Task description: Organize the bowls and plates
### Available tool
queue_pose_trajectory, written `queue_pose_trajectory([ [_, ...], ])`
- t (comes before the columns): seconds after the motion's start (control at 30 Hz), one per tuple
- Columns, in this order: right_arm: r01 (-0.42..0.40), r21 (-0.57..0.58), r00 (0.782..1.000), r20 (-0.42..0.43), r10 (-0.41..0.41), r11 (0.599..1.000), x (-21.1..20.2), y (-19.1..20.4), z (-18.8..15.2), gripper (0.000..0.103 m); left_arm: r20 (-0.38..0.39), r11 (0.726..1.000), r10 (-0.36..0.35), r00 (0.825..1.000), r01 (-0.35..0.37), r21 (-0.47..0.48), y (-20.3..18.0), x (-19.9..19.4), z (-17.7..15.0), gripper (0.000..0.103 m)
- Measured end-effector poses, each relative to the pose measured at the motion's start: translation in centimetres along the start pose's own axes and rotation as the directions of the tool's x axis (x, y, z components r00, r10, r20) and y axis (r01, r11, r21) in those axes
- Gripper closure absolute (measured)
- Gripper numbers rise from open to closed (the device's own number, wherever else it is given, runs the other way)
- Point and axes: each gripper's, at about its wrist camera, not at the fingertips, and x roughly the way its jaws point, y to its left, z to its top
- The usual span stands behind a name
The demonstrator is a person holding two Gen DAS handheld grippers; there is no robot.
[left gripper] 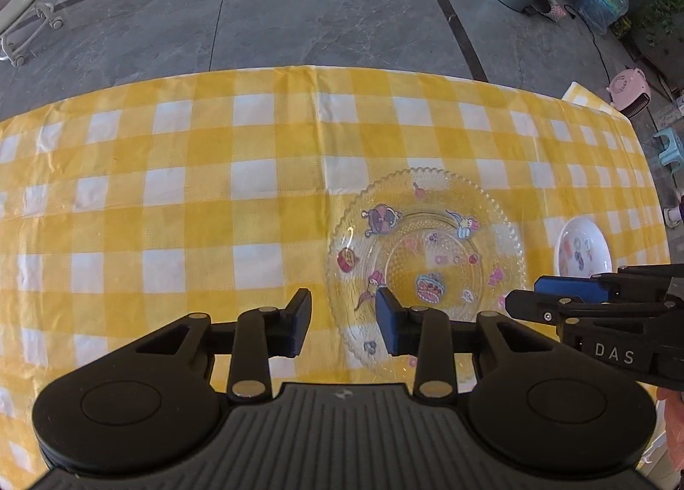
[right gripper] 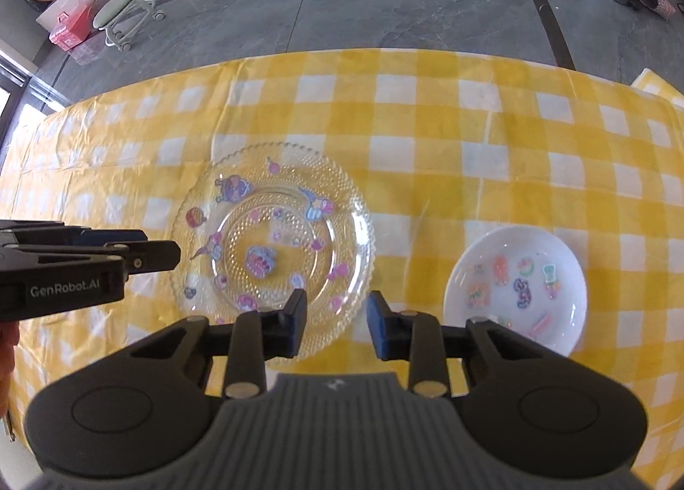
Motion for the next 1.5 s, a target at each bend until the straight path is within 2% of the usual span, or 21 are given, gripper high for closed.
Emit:
queue_pose_trajectory([
  [0.07, -0.007, 0.006, 1.0, -0.009, 0.007, 1.0, 0.5, -0.2, 0.3, 0.087, 0.0, 1.0, -0.003, 1.0, 0.003, -0.002, 0.2, 0.6, 0.0, 0.068],
  [0.27, -0.047, 0.054, 0.999, 0.01, 0.046, 0.997, 0.7, -1.5, 0.8, 0.088, 0.008, 0.999, -0.038, 0.999, 0.038, -0.031, 1.0, 1.5, 0.1, 0.072],
  [0.43, -0.03, 0.058, 1.0, 0.004, 0.029, 0.998, 1.1, -2.3, 0.9, 0.087, 0.004, 0.999, -0.037, 0.999, 0.037, -0.037, 1.1, 1.9, 0.0, 0.072],
  [0.77, -0.061, 0.098, 0.998, 0.021, 0.059, 0.993, 2.2, -2.8, 0.4, 0.09, 0.032, 0.992, -0.083, 0.996, 0.086, -0.091, 2.0, 1.8, -0.4, 0.085],
  [1.03, -0.075, 0.126, 0.995, 0.076, 0.066, 0.989, 2.1, -2.9, -0.5, 0.091, 0.042, 0.99, -0.074, 0.996, 0.078, -0.114, 1.8, 1.5, -1.0, 0.086],
  [1.33, -0.061, 0.127, 0.997, 0.048, 0.055, 0.99, 1.5, -2.6, -1.6, 0.091, 0.026, 0.99, -0.076, 0.997, 0.079, -0.118, 1.0, 0.2, -2.3, 0.087],
  [1.5, -0.052, 0.125, 0.998, 0.04, 0.048, 0.991, 0.2, -2.5, -3.2, 0.091, 0.042, 0.988, -0.091, 0.995, 0.096, -0.121, 0.0, -1.4, -3.8, 0.087],
])
